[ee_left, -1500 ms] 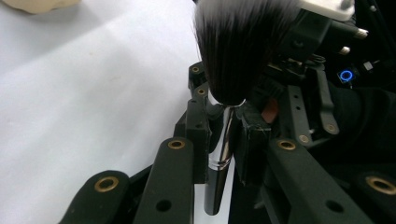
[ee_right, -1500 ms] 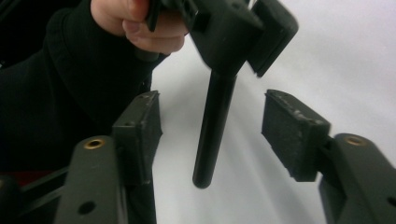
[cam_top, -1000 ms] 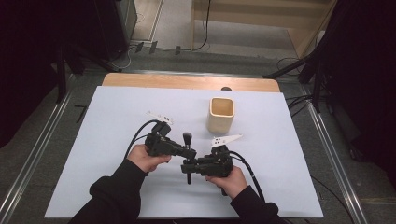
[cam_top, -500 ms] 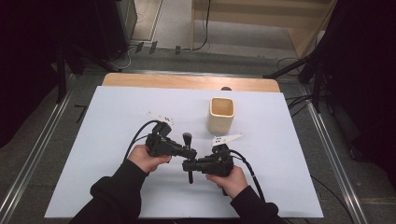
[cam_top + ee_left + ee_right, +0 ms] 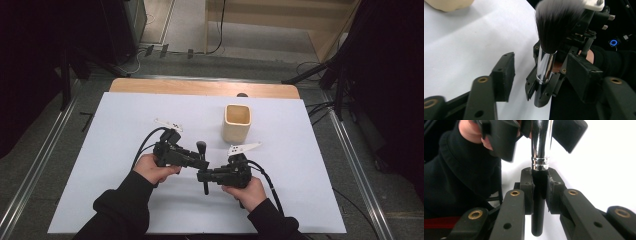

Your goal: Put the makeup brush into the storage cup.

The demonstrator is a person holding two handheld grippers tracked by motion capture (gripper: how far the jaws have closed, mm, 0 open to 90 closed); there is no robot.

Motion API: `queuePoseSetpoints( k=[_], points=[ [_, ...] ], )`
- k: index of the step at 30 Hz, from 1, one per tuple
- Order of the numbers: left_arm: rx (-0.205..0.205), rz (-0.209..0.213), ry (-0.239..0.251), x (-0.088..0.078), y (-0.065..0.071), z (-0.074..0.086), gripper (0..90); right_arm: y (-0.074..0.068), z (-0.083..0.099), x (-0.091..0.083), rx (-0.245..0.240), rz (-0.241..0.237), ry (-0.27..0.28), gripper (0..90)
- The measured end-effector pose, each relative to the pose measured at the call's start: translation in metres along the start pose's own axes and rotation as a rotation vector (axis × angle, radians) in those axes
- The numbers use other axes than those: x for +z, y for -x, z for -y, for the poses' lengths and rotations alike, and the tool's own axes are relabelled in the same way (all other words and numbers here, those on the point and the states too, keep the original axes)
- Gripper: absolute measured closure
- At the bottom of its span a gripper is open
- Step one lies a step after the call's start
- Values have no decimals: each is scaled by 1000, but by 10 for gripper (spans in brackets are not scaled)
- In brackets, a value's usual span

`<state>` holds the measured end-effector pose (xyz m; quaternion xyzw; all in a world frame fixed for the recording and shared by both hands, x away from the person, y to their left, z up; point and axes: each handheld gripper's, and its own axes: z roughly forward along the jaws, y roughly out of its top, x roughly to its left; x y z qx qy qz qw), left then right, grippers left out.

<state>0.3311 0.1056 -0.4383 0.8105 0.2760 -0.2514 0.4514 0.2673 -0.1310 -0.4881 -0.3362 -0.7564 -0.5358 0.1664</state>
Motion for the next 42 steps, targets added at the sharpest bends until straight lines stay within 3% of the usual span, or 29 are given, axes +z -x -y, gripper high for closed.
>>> queuePoseSetpoints(
  k=[6, 14, 28, 36, 42],
  points=[
    [6, -20, -6, -3, -1, 1, 346, 4, -1, -4, 24, 23, -11, 790],
    [6, -56, -22, -8, -2, 8, 322, 8, -2, -11, 16, 69, -3, 790],
    [16, -156, -22, -16, -2, 14, 310, 12, -3, -19, 0, 137, 7, 790],
    [54, -232, -63, -20, -1, 20, 306, 13, -4, -22, -10, 172, 3, 790],
    [63, -263, -77, -24, -2, 26, 306, 13, -6, -26, -17, 187, 9, 790]
  ],
)
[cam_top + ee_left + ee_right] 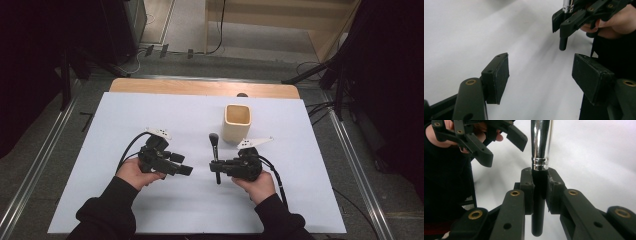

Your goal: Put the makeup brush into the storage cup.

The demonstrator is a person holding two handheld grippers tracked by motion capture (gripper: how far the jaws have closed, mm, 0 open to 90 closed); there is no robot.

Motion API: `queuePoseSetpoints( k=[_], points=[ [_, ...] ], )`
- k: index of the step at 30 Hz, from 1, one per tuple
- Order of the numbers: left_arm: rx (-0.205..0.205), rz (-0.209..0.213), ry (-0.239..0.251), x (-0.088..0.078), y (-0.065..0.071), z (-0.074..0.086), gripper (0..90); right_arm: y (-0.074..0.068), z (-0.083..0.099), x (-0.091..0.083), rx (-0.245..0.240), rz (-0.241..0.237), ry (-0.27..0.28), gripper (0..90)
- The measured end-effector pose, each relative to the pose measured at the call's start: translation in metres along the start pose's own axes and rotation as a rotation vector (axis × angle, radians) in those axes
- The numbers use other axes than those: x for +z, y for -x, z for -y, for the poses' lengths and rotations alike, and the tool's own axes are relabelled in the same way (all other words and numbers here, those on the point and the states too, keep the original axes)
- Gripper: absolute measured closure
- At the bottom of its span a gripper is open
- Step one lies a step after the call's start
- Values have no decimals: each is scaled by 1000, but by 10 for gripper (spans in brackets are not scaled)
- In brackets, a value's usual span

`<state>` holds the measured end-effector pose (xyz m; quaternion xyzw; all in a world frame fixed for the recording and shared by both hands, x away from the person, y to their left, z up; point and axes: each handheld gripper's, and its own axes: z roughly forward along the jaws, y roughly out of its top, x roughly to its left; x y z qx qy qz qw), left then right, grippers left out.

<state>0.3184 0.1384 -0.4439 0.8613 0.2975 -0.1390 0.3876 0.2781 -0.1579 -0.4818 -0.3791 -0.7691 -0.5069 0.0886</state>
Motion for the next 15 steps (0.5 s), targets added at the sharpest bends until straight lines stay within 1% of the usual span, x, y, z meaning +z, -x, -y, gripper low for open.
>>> queuePoseSetpoints(
  k=[3, 5, 9, 10, 15],
  points=[
    [16, -33, -3, -2, 1, 4, 304, 1, -1, -2, -2, 6, 4, 791],
    [26, -46, -6, -4, 1, 6, 304, 1, -2, -4, 3, 8, 9, 790],
    [30, -60, -7, -7, 1, 11, 302, 2, -3, -6, -3, 16, 16, 790],
    [26, -61, -4, -8, 0, 12, 301, 2, -4, -7, -5, 18, 18, 791],
    [31, -100, -8, -13, -1, 18, 300, 2, -5, -8, -13, 30, 23, 791]
  ],
)
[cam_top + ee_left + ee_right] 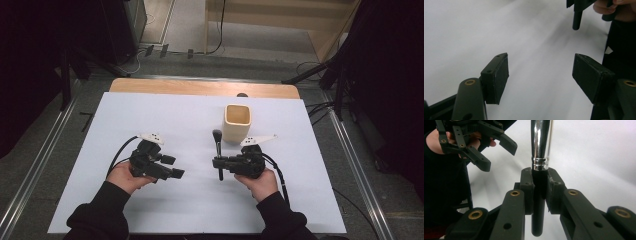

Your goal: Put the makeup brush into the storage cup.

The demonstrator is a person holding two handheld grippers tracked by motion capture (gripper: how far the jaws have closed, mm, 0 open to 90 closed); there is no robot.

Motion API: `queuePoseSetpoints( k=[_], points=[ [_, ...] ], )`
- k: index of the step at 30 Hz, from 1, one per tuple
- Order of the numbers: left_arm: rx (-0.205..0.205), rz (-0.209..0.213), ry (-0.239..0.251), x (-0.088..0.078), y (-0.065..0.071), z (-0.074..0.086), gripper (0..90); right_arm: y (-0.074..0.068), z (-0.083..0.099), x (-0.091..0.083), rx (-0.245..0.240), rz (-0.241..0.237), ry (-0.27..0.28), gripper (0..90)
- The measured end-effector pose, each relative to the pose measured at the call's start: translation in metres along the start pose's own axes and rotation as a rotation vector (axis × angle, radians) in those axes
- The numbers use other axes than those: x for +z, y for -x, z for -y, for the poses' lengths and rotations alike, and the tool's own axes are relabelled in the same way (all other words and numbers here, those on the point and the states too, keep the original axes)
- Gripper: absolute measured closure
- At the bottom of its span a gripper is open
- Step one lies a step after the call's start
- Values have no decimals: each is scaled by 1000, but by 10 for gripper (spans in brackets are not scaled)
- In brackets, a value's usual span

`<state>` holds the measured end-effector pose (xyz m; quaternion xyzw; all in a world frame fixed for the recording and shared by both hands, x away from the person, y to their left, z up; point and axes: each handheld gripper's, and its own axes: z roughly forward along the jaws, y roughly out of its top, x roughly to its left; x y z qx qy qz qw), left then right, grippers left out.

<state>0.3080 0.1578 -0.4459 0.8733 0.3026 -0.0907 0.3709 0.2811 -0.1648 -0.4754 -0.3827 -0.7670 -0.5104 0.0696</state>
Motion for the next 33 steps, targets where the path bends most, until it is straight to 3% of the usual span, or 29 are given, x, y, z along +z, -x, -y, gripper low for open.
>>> queuePoseSetpoints(
  k=[9, 17, 33],
  points=[
    [-7, -44, 13, -9, -1, 7, 279, 1, -3, -4, -8, 19, 4, 790],
    [36, -88, -13, -12, 0, 15, 279, -1, -5, -5, -21, 37, -1, 791],
    [45, -133, -15, -20, -3, 26, 278, -1, -14, -14, -42, 87, 32, 791]
  ],
)
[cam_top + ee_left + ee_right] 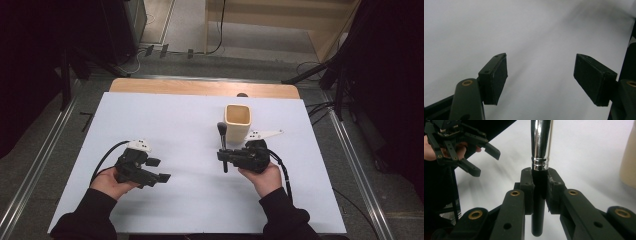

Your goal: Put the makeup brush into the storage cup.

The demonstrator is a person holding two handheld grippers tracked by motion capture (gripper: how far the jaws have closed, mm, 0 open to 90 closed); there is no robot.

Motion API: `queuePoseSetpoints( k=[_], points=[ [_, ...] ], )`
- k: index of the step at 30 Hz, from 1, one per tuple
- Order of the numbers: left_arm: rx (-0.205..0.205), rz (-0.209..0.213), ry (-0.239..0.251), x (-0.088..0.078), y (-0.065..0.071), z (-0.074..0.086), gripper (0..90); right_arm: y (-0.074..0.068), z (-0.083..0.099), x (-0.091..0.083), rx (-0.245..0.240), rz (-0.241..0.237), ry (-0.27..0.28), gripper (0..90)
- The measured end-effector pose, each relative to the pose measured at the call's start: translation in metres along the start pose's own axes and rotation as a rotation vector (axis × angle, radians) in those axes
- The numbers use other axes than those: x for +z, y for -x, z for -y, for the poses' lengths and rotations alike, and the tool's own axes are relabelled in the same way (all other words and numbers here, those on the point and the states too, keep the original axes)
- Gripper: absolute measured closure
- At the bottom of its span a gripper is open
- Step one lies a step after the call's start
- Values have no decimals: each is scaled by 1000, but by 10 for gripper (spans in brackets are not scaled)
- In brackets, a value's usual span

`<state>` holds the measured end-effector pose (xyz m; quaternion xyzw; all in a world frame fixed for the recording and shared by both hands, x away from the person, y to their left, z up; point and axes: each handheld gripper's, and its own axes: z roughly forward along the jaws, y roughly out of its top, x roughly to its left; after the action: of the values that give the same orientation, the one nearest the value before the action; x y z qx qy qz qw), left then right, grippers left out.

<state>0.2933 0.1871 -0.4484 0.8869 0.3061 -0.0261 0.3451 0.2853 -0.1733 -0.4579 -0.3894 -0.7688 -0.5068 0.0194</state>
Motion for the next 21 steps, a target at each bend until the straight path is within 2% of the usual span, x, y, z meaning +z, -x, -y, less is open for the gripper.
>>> queuePoseSetpoints(
  k=[13, 17, 21],
  points=[
    [1, -3, 0, -4, -1, 4, 270, 1, -14, -10, -18, 31, 40, 790],
    [-16, 19, 13, -6, -2, 5, 270, 2, -21, -13, -17, 40, 48, 790],
    [-10, 6, 12, -8, -2, 6, 270, 4, -29, -18, -24, 53, 54, 790]
  ],
)
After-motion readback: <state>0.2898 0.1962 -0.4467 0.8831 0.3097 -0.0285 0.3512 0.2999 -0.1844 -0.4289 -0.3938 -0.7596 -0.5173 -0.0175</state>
